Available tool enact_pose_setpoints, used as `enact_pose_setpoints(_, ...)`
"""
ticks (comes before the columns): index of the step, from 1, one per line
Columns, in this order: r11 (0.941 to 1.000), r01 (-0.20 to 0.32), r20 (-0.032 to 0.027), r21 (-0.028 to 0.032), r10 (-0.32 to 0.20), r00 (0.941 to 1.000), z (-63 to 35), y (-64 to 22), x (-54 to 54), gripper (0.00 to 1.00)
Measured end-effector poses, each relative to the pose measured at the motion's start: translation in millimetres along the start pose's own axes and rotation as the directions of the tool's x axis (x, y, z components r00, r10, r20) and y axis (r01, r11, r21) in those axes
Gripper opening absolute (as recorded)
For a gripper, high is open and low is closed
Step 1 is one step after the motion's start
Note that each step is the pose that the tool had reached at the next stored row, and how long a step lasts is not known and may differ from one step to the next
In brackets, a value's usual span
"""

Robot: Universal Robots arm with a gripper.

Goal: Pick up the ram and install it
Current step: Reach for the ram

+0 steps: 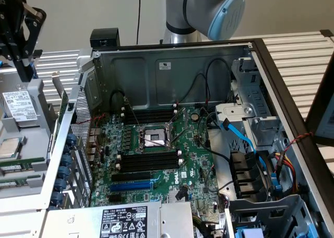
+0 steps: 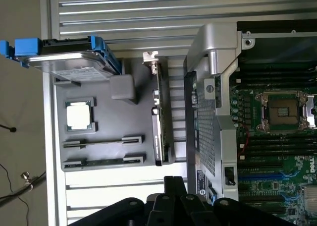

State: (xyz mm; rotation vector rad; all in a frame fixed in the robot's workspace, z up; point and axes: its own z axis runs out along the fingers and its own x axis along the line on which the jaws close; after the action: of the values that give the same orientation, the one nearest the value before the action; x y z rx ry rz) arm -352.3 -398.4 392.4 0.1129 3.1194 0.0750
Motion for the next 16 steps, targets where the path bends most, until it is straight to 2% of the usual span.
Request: enact_pose_setpoints(16,0.998,0.064,-0.0031,-0.0012,-0.064,0.998,-0.2,1.6,22.5,0.11)
